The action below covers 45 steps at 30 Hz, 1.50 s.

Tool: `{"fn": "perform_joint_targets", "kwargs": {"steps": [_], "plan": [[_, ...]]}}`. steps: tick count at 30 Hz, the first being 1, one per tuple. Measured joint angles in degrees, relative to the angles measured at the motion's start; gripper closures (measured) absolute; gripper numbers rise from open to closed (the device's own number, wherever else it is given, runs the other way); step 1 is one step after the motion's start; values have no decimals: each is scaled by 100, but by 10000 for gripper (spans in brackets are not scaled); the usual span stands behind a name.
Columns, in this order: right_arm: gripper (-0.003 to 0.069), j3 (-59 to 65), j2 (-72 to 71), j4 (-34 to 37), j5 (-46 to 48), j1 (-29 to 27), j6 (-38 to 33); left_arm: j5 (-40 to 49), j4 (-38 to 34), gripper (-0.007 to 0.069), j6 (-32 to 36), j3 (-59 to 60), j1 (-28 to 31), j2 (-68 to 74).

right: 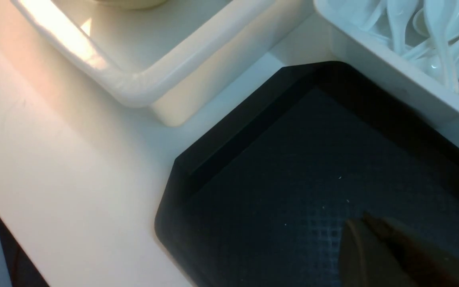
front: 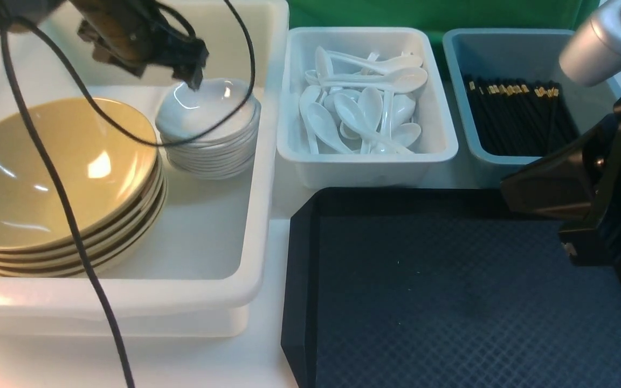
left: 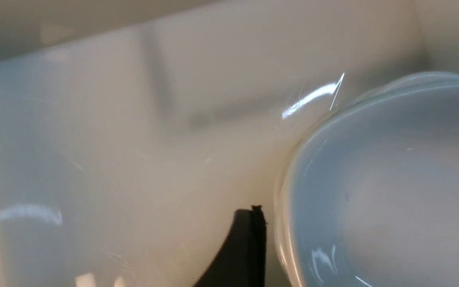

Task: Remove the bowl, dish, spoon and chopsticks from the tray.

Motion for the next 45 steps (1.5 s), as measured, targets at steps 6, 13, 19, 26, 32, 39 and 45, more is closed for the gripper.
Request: {"fn": "perform_joint_targets", "kwargs": {"steps": [6, 13, 19, 26, 32, 39, 45], "plan": [[614, 0, 0, 0, -99, 0, -22, 954, 116, 104, 0, -657, -204, -1103], [614, 0, 0, 5, -425, 0, -112, 1399, 365, 478, 0, 416, -299, -2881], [614, 0, 0, 5, -451, 0, -142, 1136, 383, 627, 0, 2632, -286, -4582], [612, 0, 0, 5, -455, 0, -164, 155, 362, 635, -319, 5374, -286, -6639], [605, 43, -115, 10, -551, 0, -220, -387, 321, 635, -638, 7023, -286, -7836], [601, 1086, -1349, 15, -1634, 0, -302, -943, 110, 635, -643, 8213, -286, -9399], [600, 2629, -3064, 40, -3085, 0, -307, -1071, 149, 635, -643, 8608, -286, -10905]]}}
